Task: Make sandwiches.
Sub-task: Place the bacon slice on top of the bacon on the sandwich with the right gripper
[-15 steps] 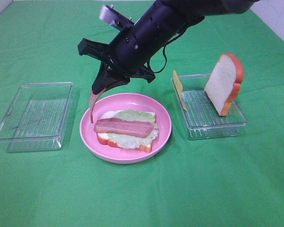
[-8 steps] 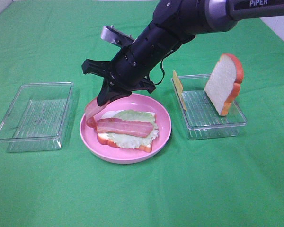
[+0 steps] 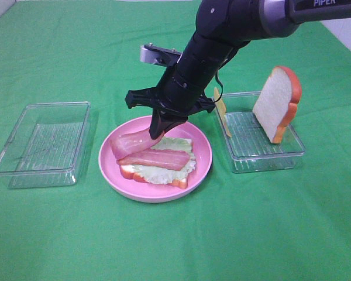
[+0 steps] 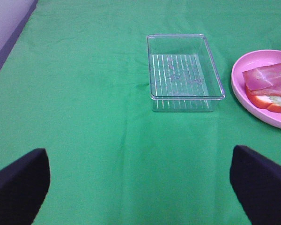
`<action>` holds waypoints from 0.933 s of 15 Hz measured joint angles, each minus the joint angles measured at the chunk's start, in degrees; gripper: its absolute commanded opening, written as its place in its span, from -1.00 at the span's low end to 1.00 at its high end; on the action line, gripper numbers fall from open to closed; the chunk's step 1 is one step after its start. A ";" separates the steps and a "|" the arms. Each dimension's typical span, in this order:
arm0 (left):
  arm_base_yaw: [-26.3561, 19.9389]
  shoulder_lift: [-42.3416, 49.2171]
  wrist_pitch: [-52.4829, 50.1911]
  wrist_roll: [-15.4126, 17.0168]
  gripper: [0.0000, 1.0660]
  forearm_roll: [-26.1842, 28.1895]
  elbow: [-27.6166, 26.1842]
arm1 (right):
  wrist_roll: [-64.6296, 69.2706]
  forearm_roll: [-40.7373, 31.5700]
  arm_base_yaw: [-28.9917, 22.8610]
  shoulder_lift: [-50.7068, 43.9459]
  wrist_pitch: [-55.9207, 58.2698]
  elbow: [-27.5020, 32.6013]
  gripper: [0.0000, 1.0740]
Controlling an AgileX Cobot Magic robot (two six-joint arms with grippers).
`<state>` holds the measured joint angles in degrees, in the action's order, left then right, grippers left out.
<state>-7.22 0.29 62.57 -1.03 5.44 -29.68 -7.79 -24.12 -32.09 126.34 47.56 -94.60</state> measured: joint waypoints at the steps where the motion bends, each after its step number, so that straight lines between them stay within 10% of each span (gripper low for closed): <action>1: 0.00 0.00 0.00 0.00 0.83 0.00 0.00 | 0.00 0.63 0.00 0.00 0.06 0.00 -1.00; 6: 0.00 0.00 0.00 0.00 0.83 0.00 0.00 | 0.00 3.50 0.00 0.00 0.63 -0.06 -0.80; 9: 0.00 0.00 0.00 0.00 0.83 0.00 0.00 | 0.00 4.07 0.00 -0.06 1.09 -0.11 -0.12; 10: 0.00 0.00 0.00 0.00 0.83 0.00 0.00 | 0.00 4.53 0.00 -0.17 3.67 -2.29 0.61; 14: 0.00 0.00 0.00 0.00 0.83 0.00 0.00 | 2.58 7.28 0.00 -2.35 12.32 -8.77 0.85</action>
<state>-7.22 0.29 62.57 -1.03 5.44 -29.68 -5.21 -16.84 -32.09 123.99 59.87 -103.36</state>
